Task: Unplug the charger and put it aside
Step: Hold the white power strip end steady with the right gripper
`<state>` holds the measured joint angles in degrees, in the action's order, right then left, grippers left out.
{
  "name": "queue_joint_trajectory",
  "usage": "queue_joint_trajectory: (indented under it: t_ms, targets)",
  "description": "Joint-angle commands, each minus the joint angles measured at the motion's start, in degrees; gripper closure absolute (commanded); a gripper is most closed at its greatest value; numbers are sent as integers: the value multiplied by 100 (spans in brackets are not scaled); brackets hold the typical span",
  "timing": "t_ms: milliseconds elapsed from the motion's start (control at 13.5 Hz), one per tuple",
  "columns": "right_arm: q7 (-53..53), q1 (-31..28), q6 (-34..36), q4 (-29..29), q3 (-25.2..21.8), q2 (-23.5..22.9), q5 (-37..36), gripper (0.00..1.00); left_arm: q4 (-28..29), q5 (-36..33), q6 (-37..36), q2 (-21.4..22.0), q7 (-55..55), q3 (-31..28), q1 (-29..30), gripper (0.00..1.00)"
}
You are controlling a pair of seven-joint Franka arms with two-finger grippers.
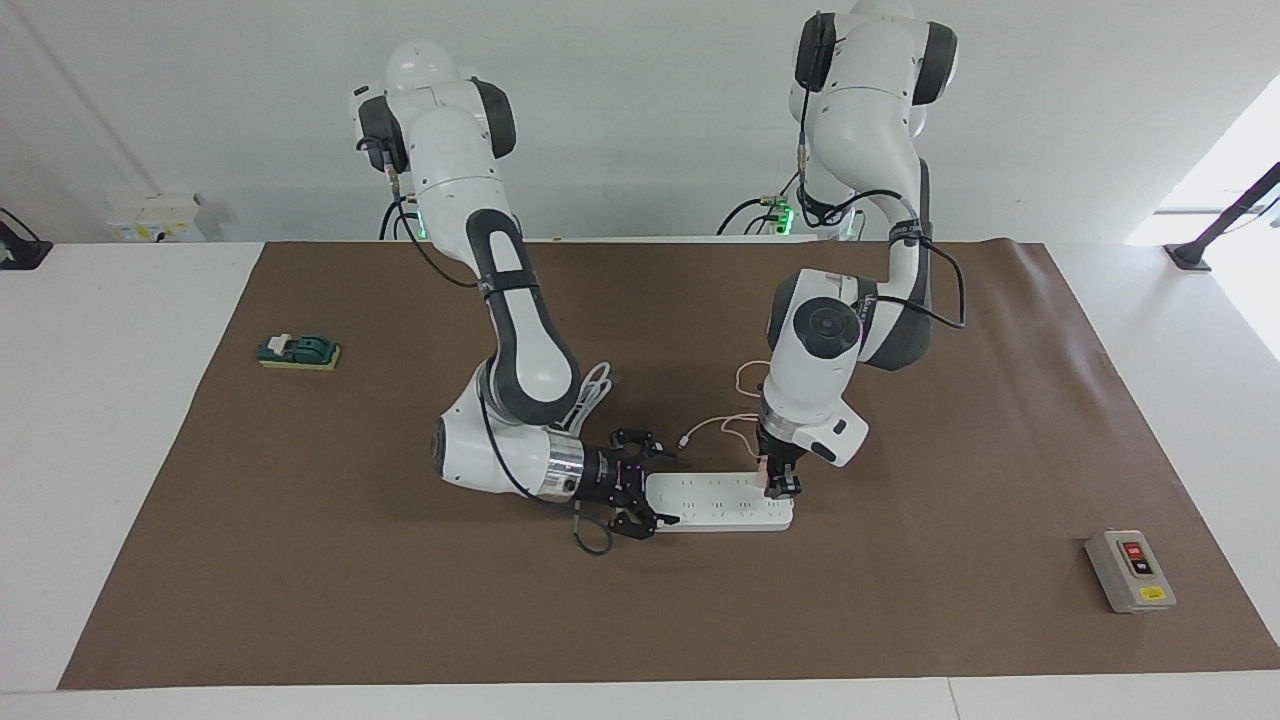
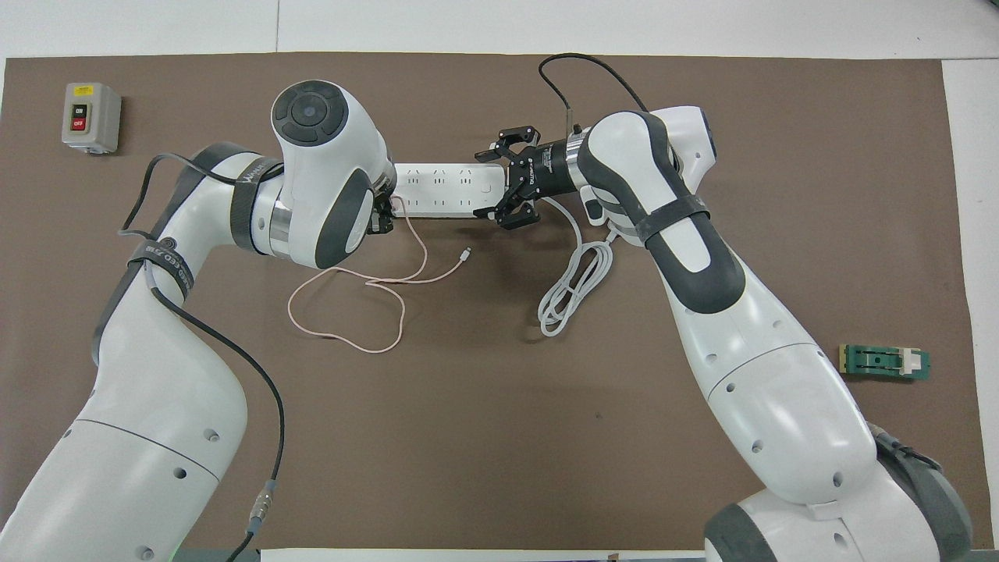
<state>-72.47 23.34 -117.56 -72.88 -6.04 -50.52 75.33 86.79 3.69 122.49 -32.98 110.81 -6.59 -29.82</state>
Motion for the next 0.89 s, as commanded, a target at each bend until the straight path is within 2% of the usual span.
queue_joint_trajectory:
  t_ms: [0,222,815]
  targets:
    - [-40,91,-65,160,-20,-134,17,0,31,8,82,29,-112,-88,-77,100]
    - [311,223,-337,99,-20,-134,17,0,22,0,39,38,-270,-88,-77,100]
    - [769,145,-303,28,-38,-221,-212,0,39,8,74,29,-297,-88,-86,100]
